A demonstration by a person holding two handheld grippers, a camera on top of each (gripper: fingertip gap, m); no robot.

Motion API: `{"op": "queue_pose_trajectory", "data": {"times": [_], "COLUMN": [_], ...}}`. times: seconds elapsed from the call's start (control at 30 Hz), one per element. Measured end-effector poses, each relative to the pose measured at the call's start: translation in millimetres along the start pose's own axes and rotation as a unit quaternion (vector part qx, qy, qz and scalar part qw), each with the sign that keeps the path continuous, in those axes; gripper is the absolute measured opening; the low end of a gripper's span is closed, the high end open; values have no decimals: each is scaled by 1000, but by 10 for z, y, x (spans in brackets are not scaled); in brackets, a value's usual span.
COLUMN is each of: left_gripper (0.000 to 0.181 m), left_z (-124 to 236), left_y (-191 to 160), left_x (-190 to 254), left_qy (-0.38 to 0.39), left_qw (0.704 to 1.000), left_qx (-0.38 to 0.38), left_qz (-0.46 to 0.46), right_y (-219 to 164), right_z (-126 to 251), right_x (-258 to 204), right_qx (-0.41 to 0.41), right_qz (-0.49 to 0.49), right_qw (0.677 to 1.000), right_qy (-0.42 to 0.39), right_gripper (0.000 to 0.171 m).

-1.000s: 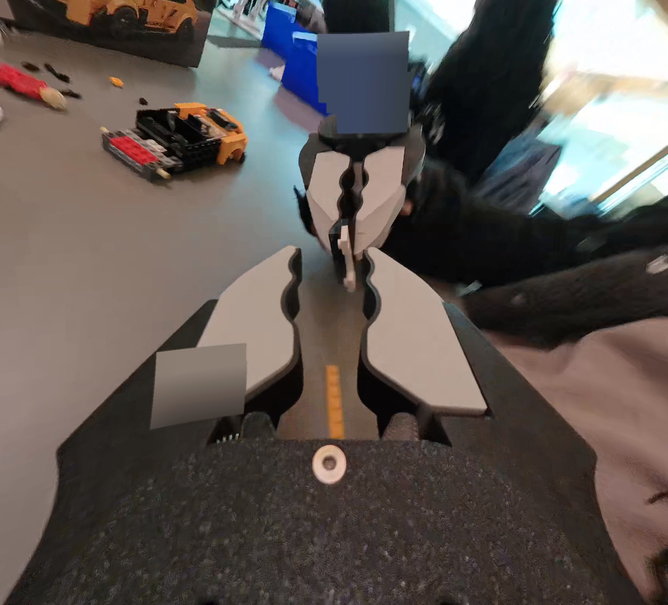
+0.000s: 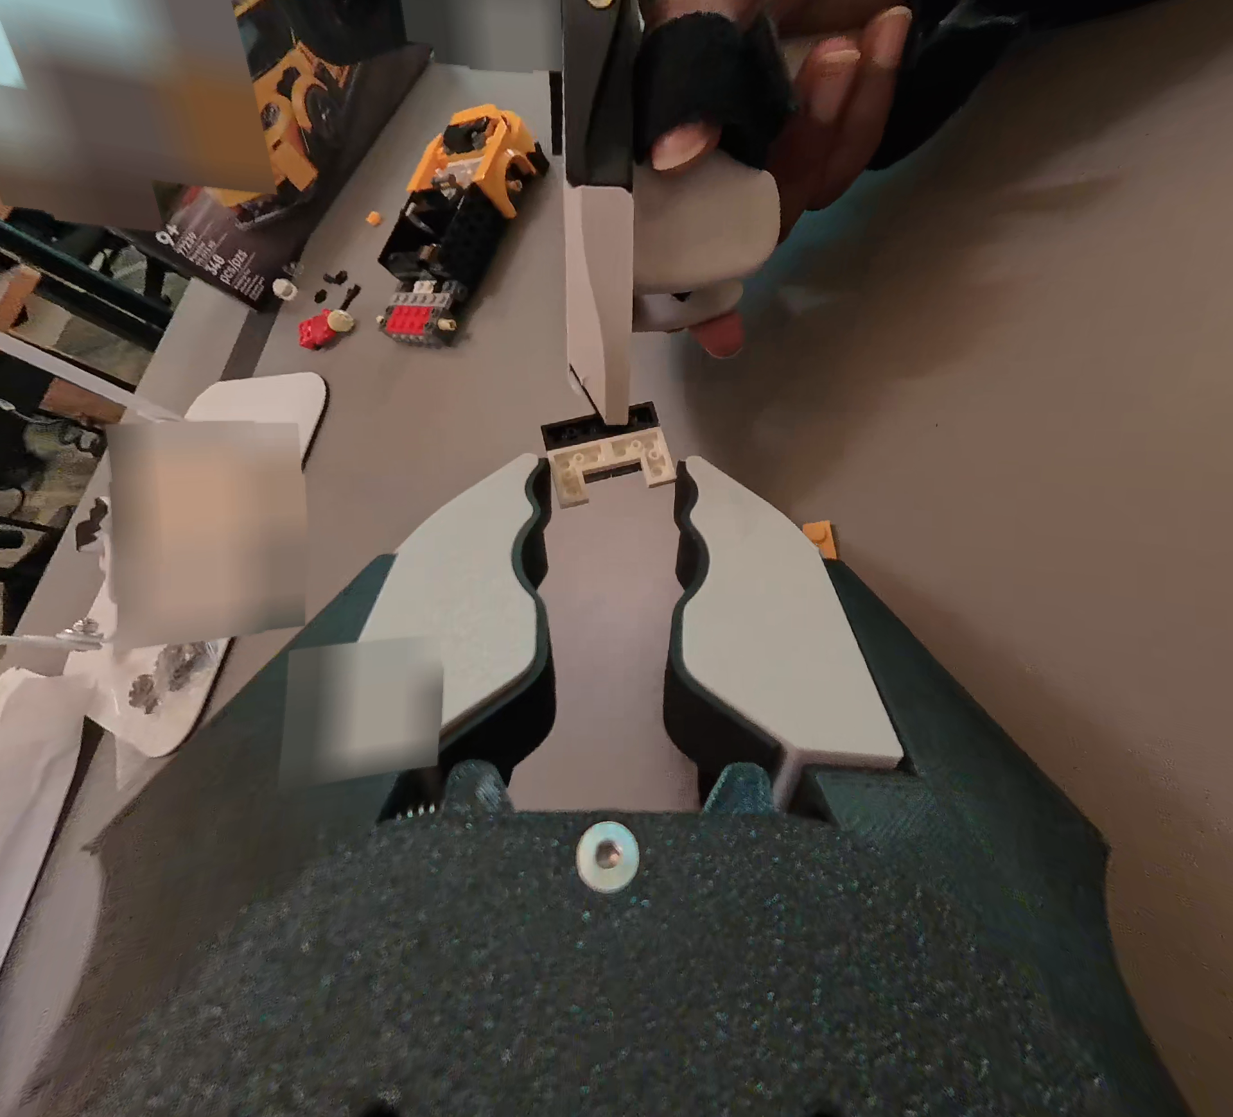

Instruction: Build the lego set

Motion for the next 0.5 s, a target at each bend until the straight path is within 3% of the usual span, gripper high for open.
{"op": "queue_pose_trajectory", "data": {"times": [0.1, 0.17, 0.33, 0.5], "left_gripper": [34, 34, 34, 34], "left_z": [24, 68, 144, 160], "left_y": [-16, -48, -224, -390], "left_x": [41, 113, 197, 305], "left_qy": [-40, -99, -181, -232], "left_qw": [999, 994, 978, 965], "left_qx": [7, 12, -7, -36], "left_qz": [20, 55, 104, 112], "right_y": [-37, -53, -334, -525], "right_z": [-21, 1, -66, -286], "right_x": [-11, -57, -82, -6], "right_qx": [-18, -33, -125, -184], "right_qz": [38, 122, 396, 470], "right_qw": [999, 991, 900, 843], "right_qy": [-11, -32, -134, -186], "right_gripper": [7, 10, 14, 20]}}
Point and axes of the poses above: each gripper's, where its closed fingertips meet, z back along the fingers, y out of its top, x = y × z across the jaws, the point moved 3 cm from there along z, back along the fingers, and after that the axes turned 10 degrees about -z, right-handed, at the moved point
